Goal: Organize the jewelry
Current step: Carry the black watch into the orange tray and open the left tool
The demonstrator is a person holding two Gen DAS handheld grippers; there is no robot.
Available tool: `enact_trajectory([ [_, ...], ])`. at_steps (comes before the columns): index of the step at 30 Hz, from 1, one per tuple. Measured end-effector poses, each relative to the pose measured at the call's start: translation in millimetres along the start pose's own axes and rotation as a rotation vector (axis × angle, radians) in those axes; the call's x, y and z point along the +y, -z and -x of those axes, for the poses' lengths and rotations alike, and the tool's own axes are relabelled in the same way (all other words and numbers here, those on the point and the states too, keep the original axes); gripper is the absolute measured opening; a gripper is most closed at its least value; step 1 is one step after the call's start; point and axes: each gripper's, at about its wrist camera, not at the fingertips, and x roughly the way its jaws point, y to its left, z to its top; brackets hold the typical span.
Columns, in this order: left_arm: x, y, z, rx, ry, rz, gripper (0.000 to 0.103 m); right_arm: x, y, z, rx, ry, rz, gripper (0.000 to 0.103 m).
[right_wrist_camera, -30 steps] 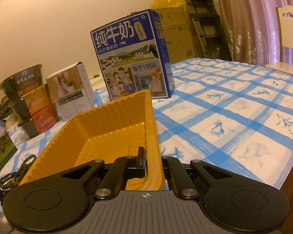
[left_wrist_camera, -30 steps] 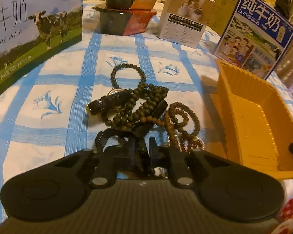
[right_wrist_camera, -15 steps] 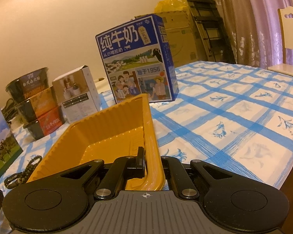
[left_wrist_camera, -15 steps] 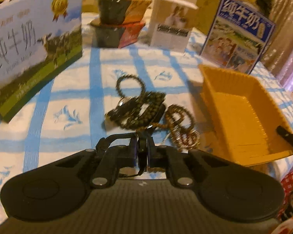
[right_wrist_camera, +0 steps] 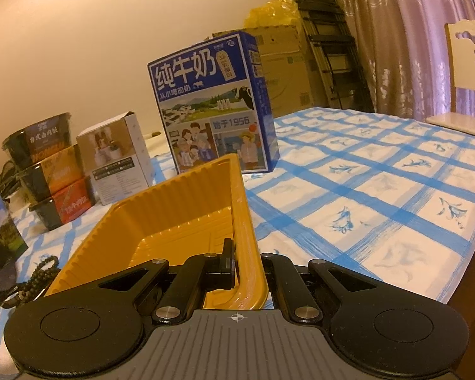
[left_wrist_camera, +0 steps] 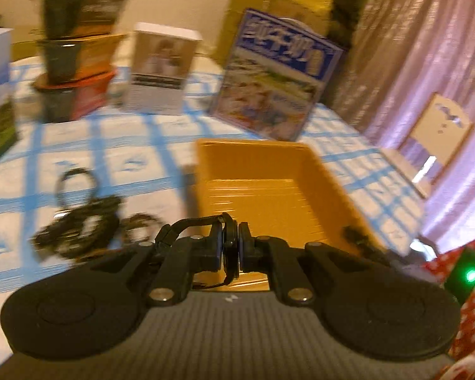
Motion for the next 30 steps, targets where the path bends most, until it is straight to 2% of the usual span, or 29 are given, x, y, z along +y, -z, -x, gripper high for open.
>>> enact_trajectory([
  [5,-29,3,-31,0.039,0.080,-0.039,0.009,0,-1,1,-0.004,0.002,0.017,0.004],
  [13,-28,26,-77,0.156,0.073,-0.007,0.009,-4,0,0,-0.002,0.009,0.014,0.004],
  [17,-28,28,-72,0.133,0.083,-0.015,0.010,-1,0,1,-0.009,0.021,0.043,0.004],
  [21,-21,24,-52,0.088,0.082,-0.004,0.024,-3,1,1,-0.013,0.032,0.048,0.004],
  [22,-18,24,-45,0.076,0.074,0.000,0.028,-3,1,1,-0.016,0.036,0.052,0.004],
  [24,-7,25,-31,0.044,0.029,0.004,0.041,-4,0,2,-0.019,0.041,0.057,0.004],
  [27,14,32,-14,0.015,-0.072,-0.009,0.044,-7,0,2,-0.020,0.050,0.054,0.004],
  [30,33,42,-11,0.032,-0.166,-0.021,0.045,-8,0,2,-0.020,0.054,0.052,0.004],
])
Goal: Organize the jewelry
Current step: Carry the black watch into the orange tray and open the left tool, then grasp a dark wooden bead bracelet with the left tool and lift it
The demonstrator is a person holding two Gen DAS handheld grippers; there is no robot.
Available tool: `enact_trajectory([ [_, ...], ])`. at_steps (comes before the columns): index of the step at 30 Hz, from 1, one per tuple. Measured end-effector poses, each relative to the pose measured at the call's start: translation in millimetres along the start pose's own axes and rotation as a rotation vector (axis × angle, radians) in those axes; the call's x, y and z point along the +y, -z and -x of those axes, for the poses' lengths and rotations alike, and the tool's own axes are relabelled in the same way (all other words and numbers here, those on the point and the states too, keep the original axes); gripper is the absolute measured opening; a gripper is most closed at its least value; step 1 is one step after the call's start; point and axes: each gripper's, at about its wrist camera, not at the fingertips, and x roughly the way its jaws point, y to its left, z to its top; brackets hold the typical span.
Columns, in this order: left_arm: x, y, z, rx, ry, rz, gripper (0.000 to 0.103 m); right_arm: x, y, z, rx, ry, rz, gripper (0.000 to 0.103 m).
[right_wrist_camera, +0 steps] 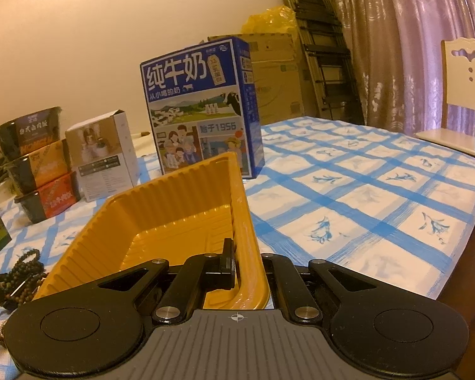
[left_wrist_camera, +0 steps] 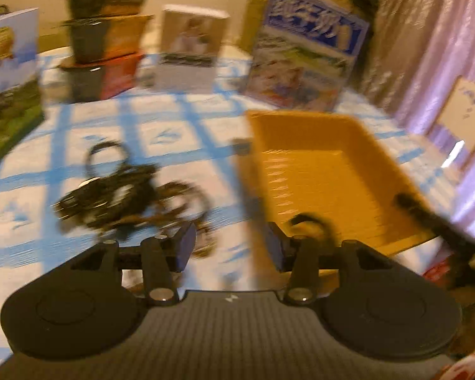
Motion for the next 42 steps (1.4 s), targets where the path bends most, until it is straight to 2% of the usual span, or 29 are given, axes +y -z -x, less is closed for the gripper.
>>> enact_trajectory([
  [2,6,7,-3,0.026,-0.032,-0.008,0.045,0,0,0,-0.001,0.000,0.001,0.004],
  [5,10,14,-6,0.045,-0.033,-0.020,0.045,0,0,0,-0.001,0.000,0.001,0.004],
  [11,-3,22,-6,0.023,-0.044,-0.119,0.045,-1,0,0,0.003,0.002,-0.001,0.004],
  [18,0,28,-10,0.037,-0.083,-0.127,0.043,-1,1,-1,0.005,0.000,-0.007,0.004],
  [21,2,28,-14,0.048,-0.086,-0.132,0.032,-2,2,-2,0.007,0.000,-0.012,0.004],
  [26,2,20,-27,0.054,-0.097,-0.150,0.030,-3,2,-2,0.007,0.000,-0.015,0.004],
  [31,6,15,-44,0.096,-0.110,-0.158,0.019,-4,3,-3,0.009,-0.001,-0.019,0.004],
  [40,8,15,-54,0.117,-0.118,-0.182,0.017,-4,3,-3,0.010,-0.001,-0.020,0.004],
  [42,9,14,-57,0.121,-0.123,-0.177,0.008,-4,3,-3,0.010,-0.001,-0.019,0.004],
])
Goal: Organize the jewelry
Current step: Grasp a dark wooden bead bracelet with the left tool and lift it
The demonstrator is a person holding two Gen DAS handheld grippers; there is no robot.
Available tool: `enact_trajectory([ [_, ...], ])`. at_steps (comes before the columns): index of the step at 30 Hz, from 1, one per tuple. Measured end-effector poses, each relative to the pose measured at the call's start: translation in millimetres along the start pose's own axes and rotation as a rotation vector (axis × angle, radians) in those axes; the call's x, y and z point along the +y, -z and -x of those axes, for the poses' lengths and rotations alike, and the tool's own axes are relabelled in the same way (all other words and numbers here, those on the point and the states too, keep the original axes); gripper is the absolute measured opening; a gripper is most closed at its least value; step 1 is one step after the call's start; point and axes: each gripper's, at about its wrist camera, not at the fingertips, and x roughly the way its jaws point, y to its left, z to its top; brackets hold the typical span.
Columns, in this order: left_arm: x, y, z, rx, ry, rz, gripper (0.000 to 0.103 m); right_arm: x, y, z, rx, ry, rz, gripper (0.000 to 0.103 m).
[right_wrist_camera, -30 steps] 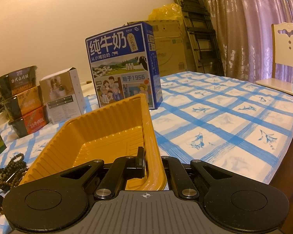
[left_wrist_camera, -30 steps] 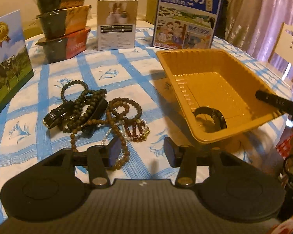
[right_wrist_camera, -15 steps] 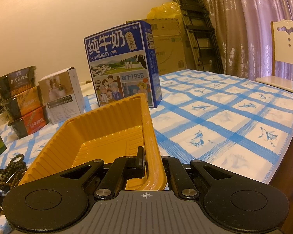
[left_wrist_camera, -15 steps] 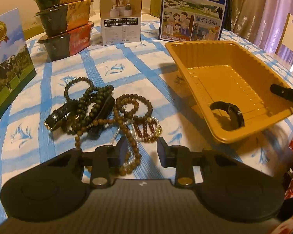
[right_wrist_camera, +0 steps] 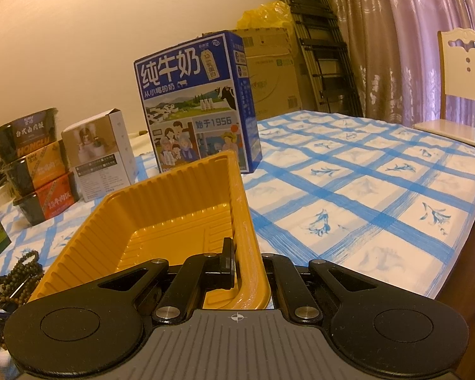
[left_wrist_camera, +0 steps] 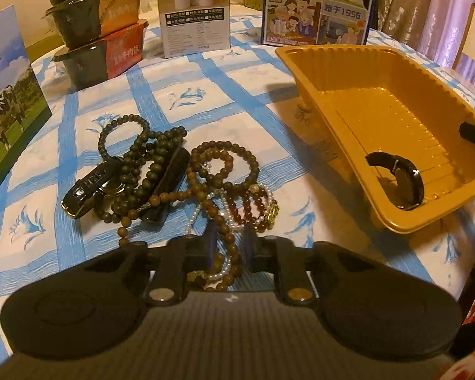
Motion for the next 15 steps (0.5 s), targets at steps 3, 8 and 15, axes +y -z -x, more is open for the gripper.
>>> enact_trajectory([
  [3,7,-3,4,0.000,0.031,0.033,0.007,0,0,0,0.000,0.000,-0.001,0.004],
  [8,19,-19,37,-0.069,0.066,0.043,0.006,0,0,0,0.000,-0.001,-0.001,0.004],
  [15,42,-51,99,-0.192,0.069,0.026,0.006,0,1,0,-0.001,0.000,-0.001,0.004],
])
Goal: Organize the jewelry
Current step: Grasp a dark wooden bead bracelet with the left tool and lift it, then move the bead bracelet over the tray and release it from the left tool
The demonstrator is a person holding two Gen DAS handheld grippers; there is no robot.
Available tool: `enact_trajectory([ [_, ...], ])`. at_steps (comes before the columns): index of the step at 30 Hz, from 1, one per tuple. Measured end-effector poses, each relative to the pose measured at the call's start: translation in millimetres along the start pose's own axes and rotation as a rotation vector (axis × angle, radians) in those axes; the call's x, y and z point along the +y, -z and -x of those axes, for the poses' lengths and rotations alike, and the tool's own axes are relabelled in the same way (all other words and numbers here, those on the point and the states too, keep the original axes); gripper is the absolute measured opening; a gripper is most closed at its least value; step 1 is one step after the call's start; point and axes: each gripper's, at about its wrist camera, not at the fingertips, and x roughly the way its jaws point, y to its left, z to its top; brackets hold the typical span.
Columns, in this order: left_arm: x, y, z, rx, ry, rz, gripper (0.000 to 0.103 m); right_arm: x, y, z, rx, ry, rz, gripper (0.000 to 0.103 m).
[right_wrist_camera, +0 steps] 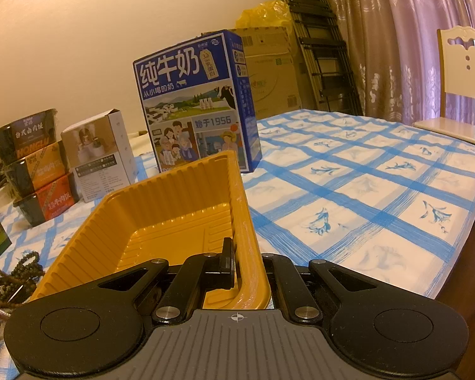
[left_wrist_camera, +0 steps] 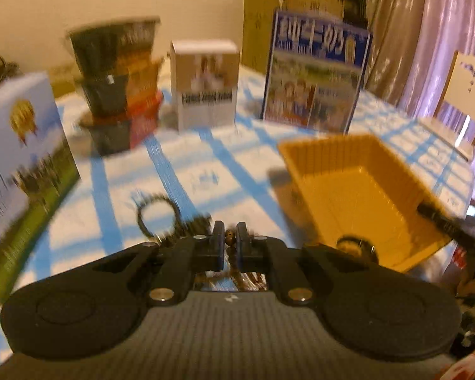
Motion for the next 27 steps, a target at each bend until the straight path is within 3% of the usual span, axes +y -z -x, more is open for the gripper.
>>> enact_trajectory([
  [6,3,-29,38,-0.092,0.012,-0.002,0.006,-1,-1,0,0.001,-0.001,-0.001,0.004],
  [17,-10,-60,66,-0.171,0.083,0.006,0.006,-1,-1,0,0.001,-0.001,-0.002,0.004],
  [27,-51,-97,80,-0.276,0.268,-0.017,0.006,0,1,-1,0.001,-0.002,-0.003,0.004],
])
